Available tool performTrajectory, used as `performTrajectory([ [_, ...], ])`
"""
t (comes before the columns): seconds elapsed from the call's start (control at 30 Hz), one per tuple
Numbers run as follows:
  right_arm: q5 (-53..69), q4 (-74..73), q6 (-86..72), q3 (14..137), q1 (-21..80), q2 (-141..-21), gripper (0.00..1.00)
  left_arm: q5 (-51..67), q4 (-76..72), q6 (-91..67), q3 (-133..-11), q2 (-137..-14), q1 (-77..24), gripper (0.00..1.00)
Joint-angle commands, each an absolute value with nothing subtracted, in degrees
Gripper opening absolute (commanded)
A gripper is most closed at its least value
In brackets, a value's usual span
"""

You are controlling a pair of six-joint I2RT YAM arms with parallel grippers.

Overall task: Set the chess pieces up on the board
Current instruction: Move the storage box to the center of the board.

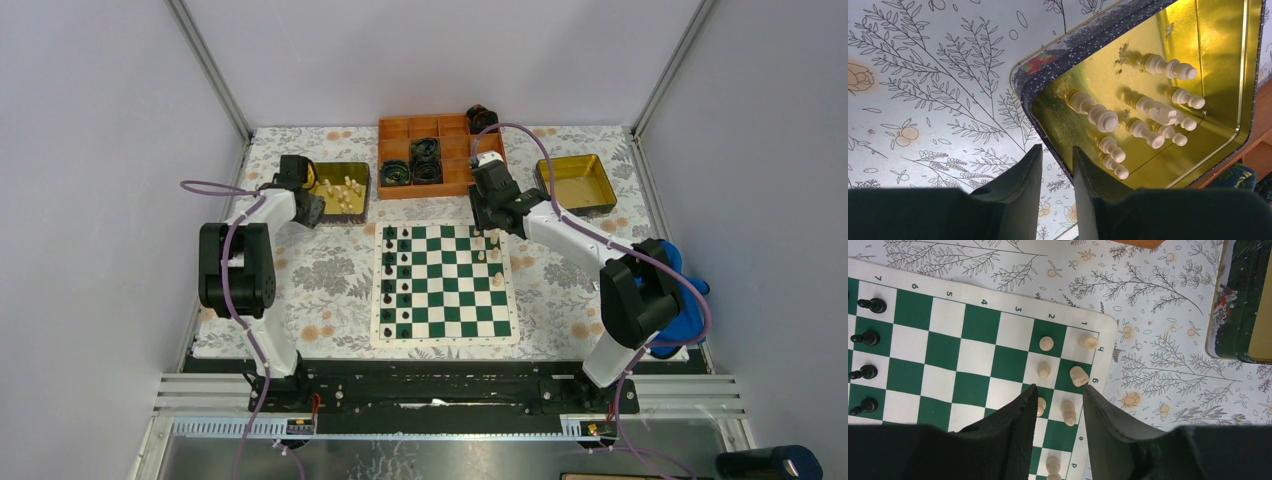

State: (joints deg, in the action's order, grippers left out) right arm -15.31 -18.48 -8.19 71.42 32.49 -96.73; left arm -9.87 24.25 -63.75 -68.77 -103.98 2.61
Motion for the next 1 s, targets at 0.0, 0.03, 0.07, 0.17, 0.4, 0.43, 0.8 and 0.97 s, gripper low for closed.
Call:
performTrajectory([
  [0.0, -14.4, -17.1, -8.4, 73.7, 32.0, -96.8, 0.45, -11.0, 26.9, -63.6, -69.5, -104.1, 3.3, 0.34],
  [0.03, -14.3, -17.1, -8.3, 73.7, 32.0, -96.7, 0.45, -11.1, 27.1, -63.6, -69.4, -104.1, 3.4, 0.34],
  [0.07, -14.3, -17.2, -8.4, 73.6, 32.1, -96.7, 0.45, -11.1, 27.3, -63.6, -69.3, -104.1, 3.4, 0.33],
  [0.17, -14.2, -17.1, -8.4, 73.4, 32.0, -96.4, 0.45, -11.0, 27.8, -63.8, -68.8, -103.7, 3.6, 0.32],
  [0.4, -13.9, -17.0, -8.7, 72.5, 32.0, -95.7, 0.45, -11.2, 28.8, -63.8, -67.2, -102.4, 3.9, 0.28],
  [0.43, -13.9, -17.0, -8.7, 72.4, 32.0, -95.7, 0.45, -11.3, 28.9, -63.8, -66.9, -102.1, 3.9, 0.28],
  [0.8, -13.2, -17.1, -9.1, 71.7, 32.0, -95.1, 0.45, -12.1, 28.9, -63.4, -60.6, -97.3, 4.4, 0.26],
  [0.97, -13.0, -17.0, -9.3, 71.2, 32.0, -94.7, 0.45, -12.4, 28.9, -63.2, -58.0, -94.9, 4.6, 0.26],
])
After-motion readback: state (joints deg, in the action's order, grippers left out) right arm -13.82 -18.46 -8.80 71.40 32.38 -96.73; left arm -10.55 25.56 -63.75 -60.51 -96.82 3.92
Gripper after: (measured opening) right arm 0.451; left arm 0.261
